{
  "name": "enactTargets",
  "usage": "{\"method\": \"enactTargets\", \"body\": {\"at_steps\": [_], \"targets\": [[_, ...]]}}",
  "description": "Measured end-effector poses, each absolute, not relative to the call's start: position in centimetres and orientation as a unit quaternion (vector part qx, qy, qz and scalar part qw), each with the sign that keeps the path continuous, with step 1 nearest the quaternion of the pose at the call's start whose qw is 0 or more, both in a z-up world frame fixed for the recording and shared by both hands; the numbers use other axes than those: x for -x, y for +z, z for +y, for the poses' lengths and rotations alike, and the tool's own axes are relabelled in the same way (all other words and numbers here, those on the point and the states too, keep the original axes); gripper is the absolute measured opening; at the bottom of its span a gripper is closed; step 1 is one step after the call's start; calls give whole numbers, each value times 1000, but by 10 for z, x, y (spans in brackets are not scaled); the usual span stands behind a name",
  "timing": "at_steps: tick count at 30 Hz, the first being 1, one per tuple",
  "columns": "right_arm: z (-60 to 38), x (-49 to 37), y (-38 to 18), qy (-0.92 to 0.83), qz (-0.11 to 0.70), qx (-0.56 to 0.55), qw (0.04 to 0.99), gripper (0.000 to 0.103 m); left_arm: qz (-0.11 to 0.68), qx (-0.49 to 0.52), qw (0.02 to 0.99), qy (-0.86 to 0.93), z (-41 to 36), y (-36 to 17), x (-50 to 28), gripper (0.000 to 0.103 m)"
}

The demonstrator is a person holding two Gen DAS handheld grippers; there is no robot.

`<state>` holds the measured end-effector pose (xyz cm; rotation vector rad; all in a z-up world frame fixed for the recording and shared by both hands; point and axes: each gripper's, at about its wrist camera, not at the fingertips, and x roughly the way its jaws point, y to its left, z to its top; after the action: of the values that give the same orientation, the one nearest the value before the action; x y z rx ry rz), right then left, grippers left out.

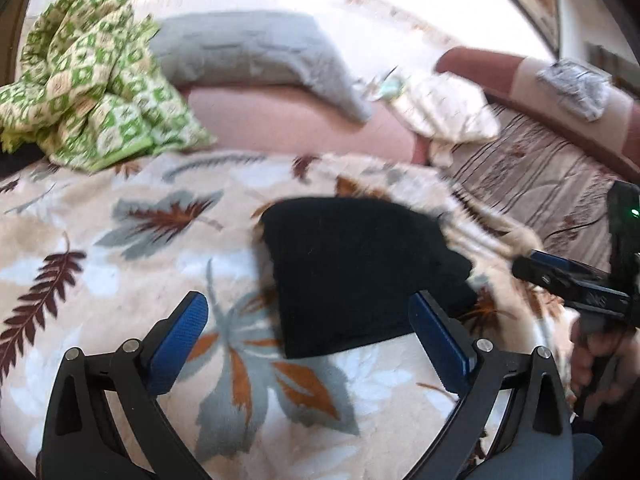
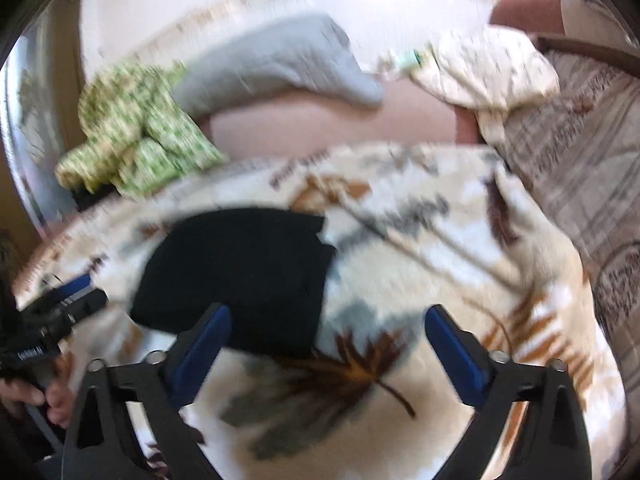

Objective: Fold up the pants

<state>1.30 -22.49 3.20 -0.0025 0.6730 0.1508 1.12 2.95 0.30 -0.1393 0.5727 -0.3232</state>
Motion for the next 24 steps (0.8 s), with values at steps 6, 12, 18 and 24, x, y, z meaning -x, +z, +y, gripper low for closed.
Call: {"method": "enactTargets", "body": {"at_steps": [6,12,18,24], "targets": [[-194,-51,14,145,363,16,920,18,288,77,932,-207,13,-7,-23,101],[-186,-65,-16,137,414,14,900,13,297,84,921,-239,-4,-4,-43,101],[-200,-61,-24,138,450,-44,881,14,321,76,910,-251,-13,-8,-66,101],[-208,-64,-29,148,470,-80,867,14,334,71,907,-247,-18,1,-115,101]]}}
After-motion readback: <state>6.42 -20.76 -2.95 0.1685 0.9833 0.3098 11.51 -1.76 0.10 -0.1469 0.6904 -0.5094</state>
